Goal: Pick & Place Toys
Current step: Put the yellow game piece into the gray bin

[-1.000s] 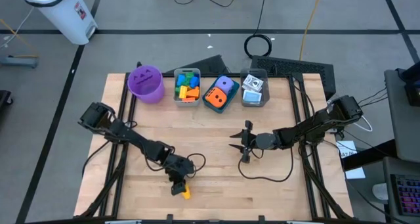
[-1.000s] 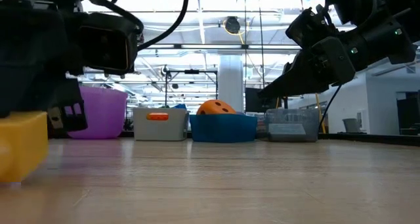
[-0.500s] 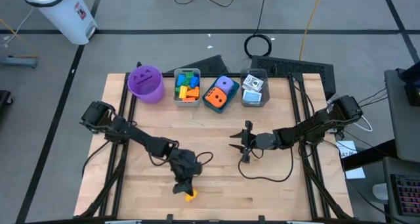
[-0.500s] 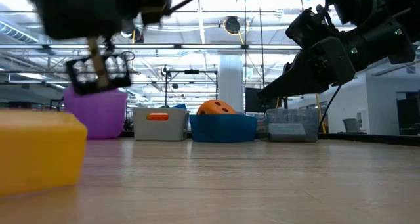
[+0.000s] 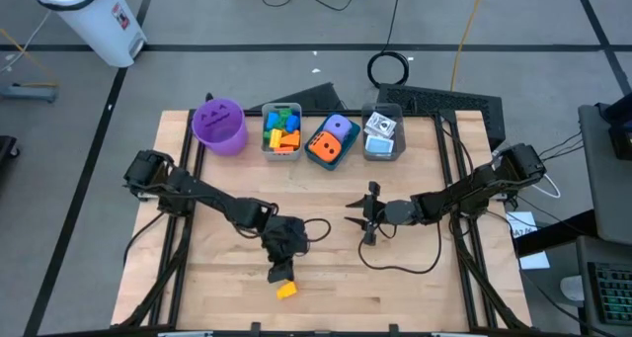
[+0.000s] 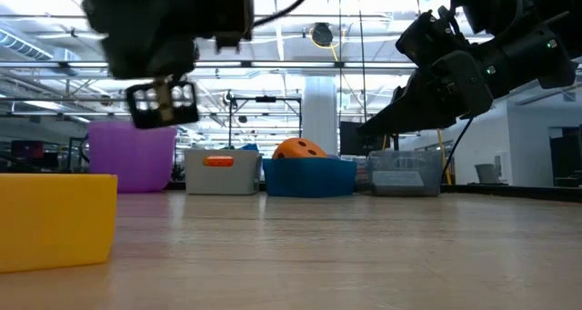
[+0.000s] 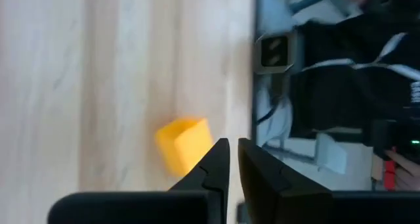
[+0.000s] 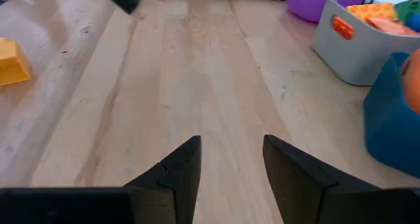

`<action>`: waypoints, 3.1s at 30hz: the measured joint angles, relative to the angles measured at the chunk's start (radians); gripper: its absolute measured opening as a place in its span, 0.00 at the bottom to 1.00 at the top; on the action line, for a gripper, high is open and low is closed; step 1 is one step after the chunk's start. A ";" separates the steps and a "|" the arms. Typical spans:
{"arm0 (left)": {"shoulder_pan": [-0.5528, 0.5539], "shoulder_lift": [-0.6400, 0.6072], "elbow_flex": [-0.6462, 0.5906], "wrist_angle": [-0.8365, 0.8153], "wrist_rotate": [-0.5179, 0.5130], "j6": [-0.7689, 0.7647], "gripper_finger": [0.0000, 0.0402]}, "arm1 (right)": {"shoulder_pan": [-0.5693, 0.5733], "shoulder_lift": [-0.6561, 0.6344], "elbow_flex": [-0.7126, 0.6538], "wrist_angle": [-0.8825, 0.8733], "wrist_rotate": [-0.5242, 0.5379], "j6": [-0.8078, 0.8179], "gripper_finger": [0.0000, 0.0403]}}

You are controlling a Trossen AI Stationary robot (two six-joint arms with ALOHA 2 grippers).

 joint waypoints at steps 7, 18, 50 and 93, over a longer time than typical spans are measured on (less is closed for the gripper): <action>-0.044 0.000 0.000 -0.115 -0.131 -0.054 0.11 | 0.001 0.000 0.000 0.072 -0.254 -0.018 0.39; -0.248 0.001 0.166 -0.355 -0.464 -0.193 0.12 | 0.001 0.000 0.000 0.090 -0.255 -0.015 0.39; -0.300 0.323 0.652 -0.661 -0.502 -0.248 0.12 | 0.018 0.000 0.000 0.090 -0.254 -0.098 0.39; -0.225 0.330 0.533 -0.655 -0.215 -0.332 0.82 | 0.018 0.000 0.000 0.086 -0.254 -0.094 0.39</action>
